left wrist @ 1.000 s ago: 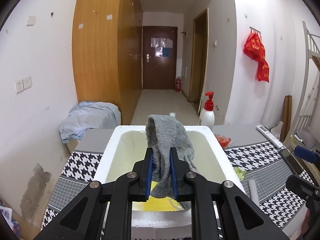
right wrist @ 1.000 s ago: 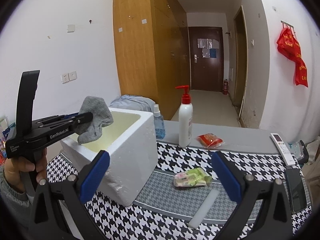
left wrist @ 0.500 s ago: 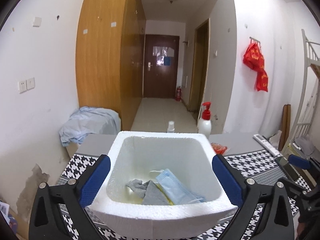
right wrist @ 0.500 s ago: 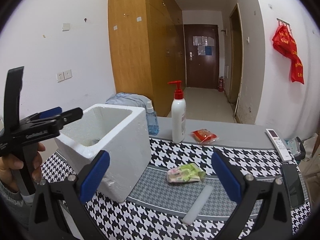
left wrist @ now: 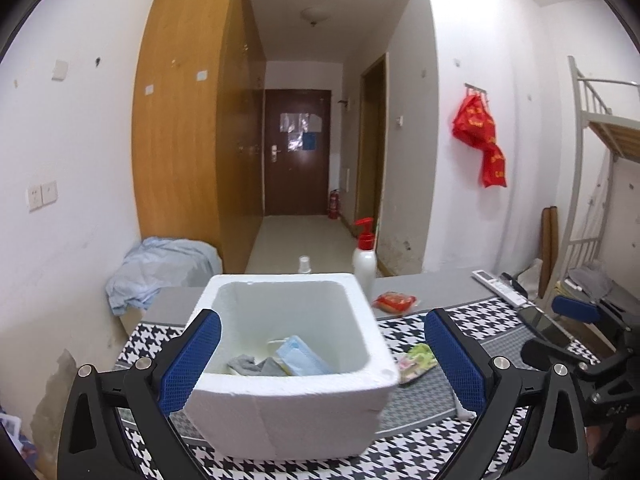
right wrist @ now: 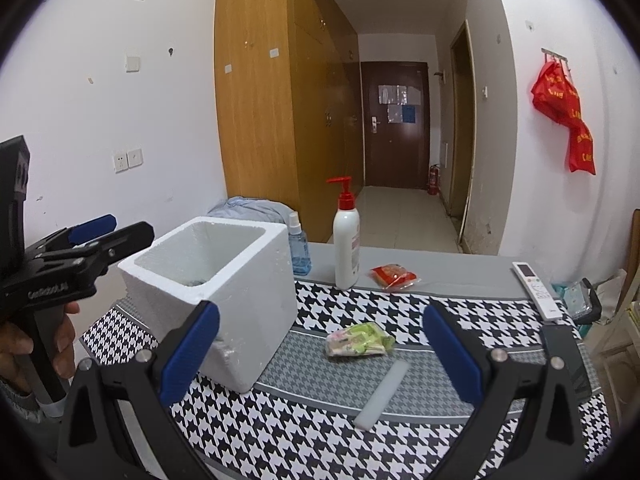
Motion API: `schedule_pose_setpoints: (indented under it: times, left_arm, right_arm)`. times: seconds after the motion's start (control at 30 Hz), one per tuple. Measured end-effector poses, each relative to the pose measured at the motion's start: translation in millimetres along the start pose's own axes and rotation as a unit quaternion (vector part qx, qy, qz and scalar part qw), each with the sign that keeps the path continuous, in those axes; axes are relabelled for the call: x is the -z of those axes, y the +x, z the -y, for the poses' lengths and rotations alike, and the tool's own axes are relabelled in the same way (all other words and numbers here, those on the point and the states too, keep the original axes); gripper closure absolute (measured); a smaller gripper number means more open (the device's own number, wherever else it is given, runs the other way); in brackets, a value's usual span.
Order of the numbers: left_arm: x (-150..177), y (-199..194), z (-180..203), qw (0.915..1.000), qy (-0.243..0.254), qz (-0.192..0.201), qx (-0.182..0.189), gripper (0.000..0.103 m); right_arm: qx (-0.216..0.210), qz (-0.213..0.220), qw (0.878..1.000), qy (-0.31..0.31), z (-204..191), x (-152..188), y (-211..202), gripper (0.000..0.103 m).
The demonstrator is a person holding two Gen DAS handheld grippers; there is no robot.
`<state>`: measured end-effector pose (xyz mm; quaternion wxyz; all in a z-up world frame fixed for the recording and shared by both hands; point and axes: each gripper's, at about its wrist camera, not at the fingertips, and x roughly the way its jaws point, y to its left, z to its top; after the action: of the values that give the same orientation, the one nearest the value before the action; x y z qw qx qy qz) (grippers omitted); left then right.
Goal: Organize soft objects
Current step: 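Open the left tool and withdraw both tools from the box, then move both tools toward the white foam tube and wipe packet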
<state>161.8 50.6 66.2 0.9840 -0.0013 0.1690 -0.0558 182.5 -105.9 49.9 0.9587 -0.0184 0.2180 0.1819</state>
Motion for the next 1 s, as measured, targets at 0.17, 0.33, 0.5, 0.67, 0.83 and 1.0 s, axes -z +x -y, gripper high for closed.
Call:
schedule_pose_setpoints:
  times: [0.17,0.33,0.5,0.67,0.83,1.0]
  left_arm:
    - [2.8,-10.3,10.6,0.9999,0.01,0.008,0.007,0.001]
    - [8.7,-18.1,18.9,0.9997,0.015,0.016,0.008,0.001]
    - [17.7,-22.0,29.9,0.9993,0.027,0.02,0.017,0.001]
    - [27.3,-21.9,41.4,0.9986,0.023,0.024,0.042,0.001]
    - [38.9,-22.0,52.8,0.9973,0.019,0.034,0.062,0.001]
    - [45.9,-17.6,57.4,0.9972,0.017,0.03,0.066,0.001]
  right_arm:
    - [0.005,0.01,1.0,0.003,1.3,2.2,-12.7,0.0]
    - [0.009,0.019,1.0,0.007,5.0,6.8,-23.0,0.0]
    - [0.014,0.024,0.999,0.021,14.2,12.1,-30.1,0.0]
    - [0.025,0.023,0.999,0.03,21.7,20.7,-34.8,0.0]
    - [0.036,0.016,0.999,0.025,23.7,30.2,-34.2,0.0]
    - [0.048,0.012,0.999,0.021,27.0,35.0,-34.1,0.0]
